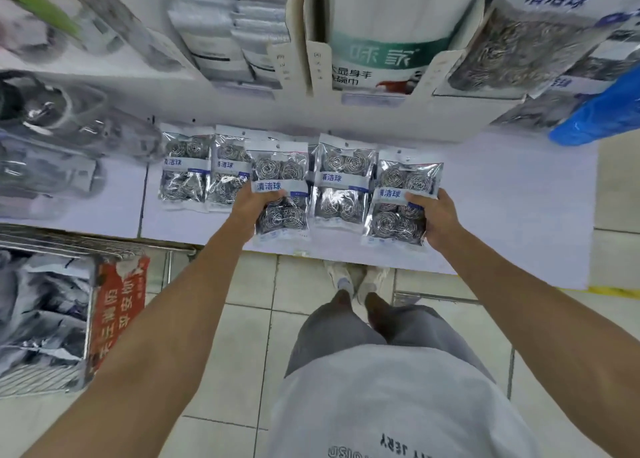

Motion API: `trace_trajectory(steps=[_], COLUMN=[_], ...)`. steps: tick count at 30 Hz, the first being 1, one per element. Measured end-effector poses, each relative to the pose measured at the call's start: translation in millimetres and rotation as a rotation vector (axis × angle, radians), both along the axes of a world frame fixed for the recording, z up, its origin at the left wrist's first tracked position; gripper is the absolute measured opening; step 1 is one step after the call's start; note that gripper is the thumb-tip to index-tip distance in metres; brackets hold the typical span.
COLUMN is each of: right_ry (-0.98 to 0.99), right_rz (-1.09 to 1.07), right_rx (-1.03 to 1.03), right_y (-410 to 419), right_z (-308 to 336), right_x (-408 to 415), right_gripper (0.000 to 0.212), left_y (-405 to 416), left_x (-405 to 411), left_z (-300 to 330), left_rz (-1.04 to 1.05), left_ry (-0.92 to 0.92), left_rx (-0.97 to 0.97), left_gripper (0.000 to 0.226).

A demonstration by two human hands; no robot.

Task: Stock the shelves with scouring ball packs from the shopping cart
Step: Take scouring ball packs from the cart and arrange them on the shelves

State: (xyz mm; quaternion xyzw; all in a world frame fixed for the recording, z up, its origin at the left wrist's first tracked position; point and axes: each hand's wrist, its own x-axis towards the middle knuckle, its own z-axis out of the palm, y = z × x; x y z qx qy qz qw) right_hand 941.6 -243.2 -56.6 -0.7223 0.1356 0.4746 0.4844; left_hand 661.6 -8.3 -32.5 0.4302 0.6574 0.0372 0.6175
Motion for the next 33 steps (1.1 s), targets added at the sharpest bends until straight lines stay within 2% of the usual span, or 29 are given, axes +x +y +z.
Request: trace_trajectory(steps=[4,10,15,18,22,25,28,31,33], right_ry=[0.013,-0.046,-0.143,-0.172,-0.171,-0.203,-0.266,-0.336,-0.424], right_rz=[0.026,0.078,0.172,0.155,0.175,0.274,0.418,0.56,0.677], right_rx=[-0.049,-0.105,-0.19,-0.21,-0.231,-0.284,-0.326,-0.36,-0.392], right_y=[13,22,31,35,38,39,35,25,20], right_z=[-15,-36,-43,-42,-39,-32,-16,1,15], right_x=[8,14,17,17,14,13,13,8,4], right_gripper=[0.044,0.039,0.057,0.065,0.064,0.076,0.083,0.072,0.064], left_y=[20,38,42,41,40,40,37,30,24], left_x=[8,19,21,21,20,18,18,12,5], left_z=[-22,-45,-54,-58,-62,-58,-48,-33,-18], left_rz=[-0.024,-0.07,-0.12,-0.158,-0.2,-0.253,-0.271,-0.285,-0.318], left_ry=[0.045,0.116,0.181,0.21,0.168,0.161,0.167,0.182,0.211], left_rx=[-0.008,-0.024,0.01,0.058,0.082,0.085,0.097,0.129,0.201], left_gripper=[0.102,0.117,0.117,0.115,0.111,0.113,0.105,0.087,0.065])
